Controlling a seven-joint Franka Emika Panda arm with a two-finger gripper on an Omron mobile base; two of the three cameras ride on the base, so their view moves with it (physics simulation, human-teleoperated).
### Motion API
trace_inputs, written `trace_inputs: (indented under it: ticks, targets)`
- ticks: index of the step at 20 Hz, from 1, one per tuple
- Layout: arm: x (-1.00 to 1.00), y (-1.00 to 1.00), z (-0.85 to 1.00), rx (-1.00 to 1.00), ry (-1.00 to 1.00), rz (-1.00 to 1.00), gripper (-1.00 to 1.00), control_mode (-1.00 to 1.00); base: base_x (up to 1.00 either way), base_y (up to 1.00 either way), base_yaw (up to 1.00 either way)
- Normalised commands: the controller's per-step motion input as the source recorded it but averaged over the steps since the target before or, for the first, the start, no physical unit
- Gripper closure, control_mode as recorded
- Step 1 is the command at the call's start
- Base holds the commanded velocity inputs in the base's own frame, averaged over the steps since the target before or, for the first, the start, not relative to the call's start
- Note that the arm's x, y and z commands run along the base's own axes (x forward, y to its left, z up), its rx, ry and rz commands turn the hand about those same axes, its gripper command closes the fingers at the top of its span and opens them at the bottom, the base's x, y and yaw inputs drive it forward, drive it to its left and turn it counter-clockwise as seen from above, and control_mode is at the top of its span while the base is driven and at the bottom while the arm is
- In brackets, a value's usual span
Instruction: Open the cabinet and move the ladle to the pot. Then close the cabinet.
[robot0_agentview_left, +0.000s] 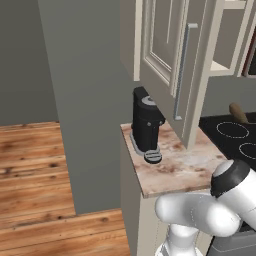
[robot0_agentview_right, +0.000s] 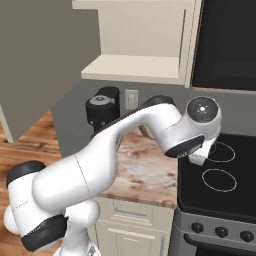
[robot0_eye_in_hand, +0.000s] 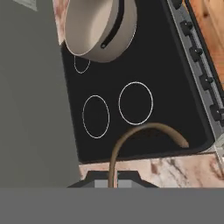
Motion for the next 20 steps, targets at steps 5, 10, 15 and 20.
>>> trace_inputs:
  ticks: [5, 10, 15, 20]
  targets:
    - [-0.03, -0.41, -0.04, -0.3, 0.09, -0.26, 1.0, -1.0, 0.0, 0.0, 0.0]
    - [-0.07, -0.3, -0.08, -0.29, 0.0, -0.43, 1.0, -1.0, 0.0, 0.0, 0.0]
    - [-0.11, -0.66, 0.0, -0.16, 0.0, -0.42, 1.0, -1.0, 0.0, 0.0, 0.0]
    - [-0.15, -0.86, 0.0, -0.08, 0.0, -0.39, 1.0, -1.0, 0.0, 0.0, 0.0]
